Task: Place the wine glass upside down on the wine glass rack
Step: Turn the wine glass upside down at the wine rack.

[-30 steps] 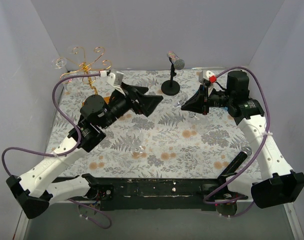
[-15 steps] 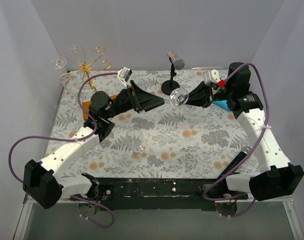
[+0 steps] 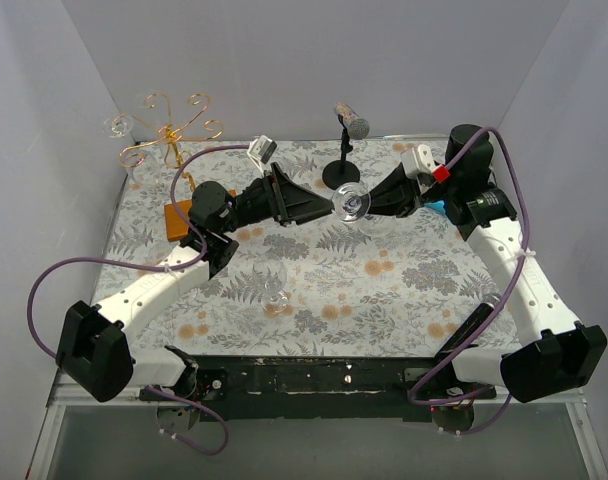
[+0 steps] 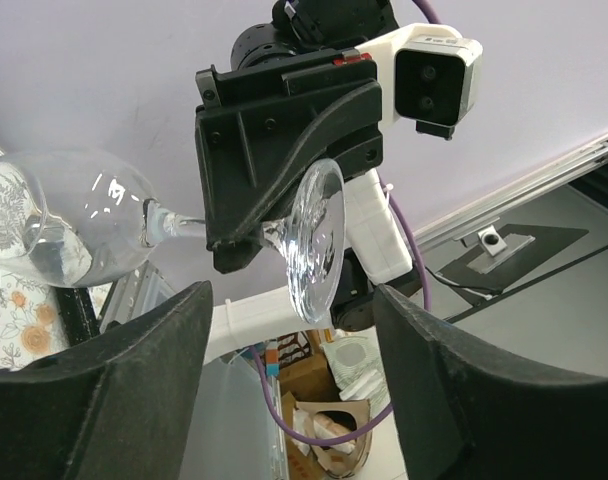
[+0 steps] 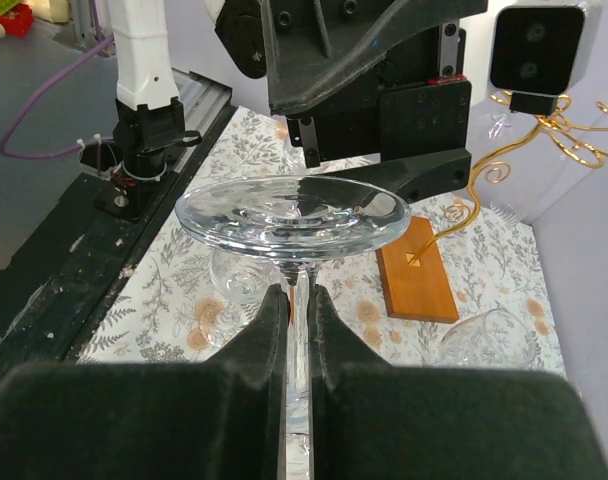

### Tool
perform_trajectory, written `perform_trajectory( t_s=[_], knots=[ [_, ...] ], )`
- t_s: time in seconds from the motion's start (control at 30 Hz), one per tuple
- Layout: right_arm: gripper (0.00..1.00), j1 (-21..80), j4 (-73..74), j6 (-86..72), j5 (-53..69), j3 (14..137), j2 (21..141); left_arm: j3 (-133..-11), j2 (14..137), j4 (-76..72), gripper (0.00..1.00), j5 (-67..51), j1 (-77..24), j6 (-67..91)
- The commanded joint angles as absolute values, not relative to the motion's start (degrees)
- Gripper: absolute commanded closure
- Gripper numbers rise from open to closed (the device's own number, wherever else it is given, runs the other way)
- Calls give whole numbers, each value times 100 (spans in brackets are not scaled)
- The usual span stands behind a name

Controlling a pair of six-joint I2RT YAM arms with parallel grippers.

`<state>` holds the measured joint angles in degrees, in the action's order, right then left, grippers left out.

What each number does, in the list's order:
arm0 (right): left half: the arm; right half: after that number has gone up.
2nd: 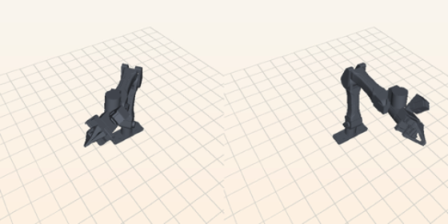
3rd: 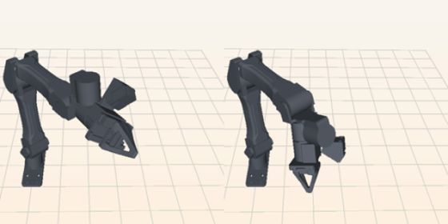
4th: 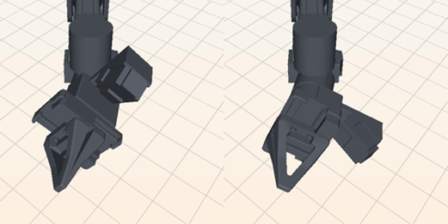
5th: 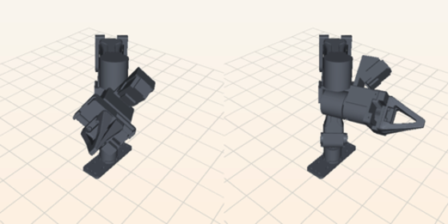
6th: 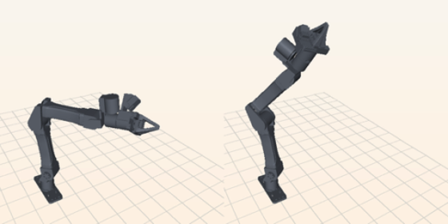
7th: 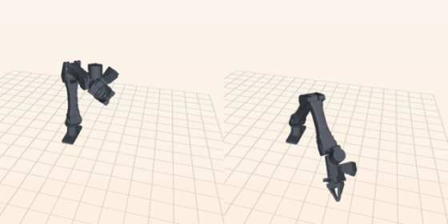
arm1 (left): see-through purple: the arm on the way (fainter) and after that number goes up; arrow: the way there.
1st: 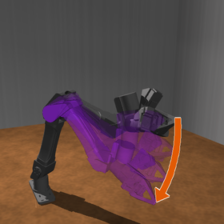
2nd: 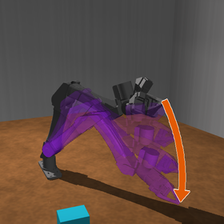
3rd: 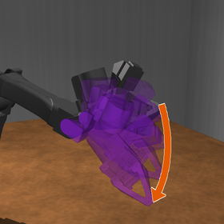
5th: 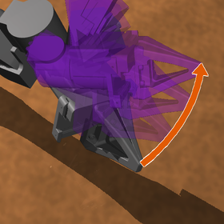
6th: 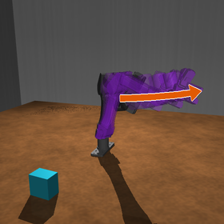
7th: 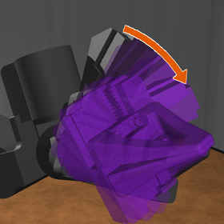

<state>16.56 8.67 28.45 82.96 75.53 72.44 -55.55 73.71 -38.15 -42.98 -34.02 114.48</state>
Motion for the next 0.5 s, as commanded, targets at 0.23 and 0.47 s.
perform_trajectory(
  t_s=[0.23, 0.47],
  knots=[
    [99, 1810, 308, 2760, 8323, 7462, 7339, -5651, 7348, -4236, 52, -4544, -3507, 13025],
    [99, 1863, 483, 3014, 8306, 7444, 7321, -5634, 7374, -4350, 65, -4509, -3551, 13166]
  ],
)
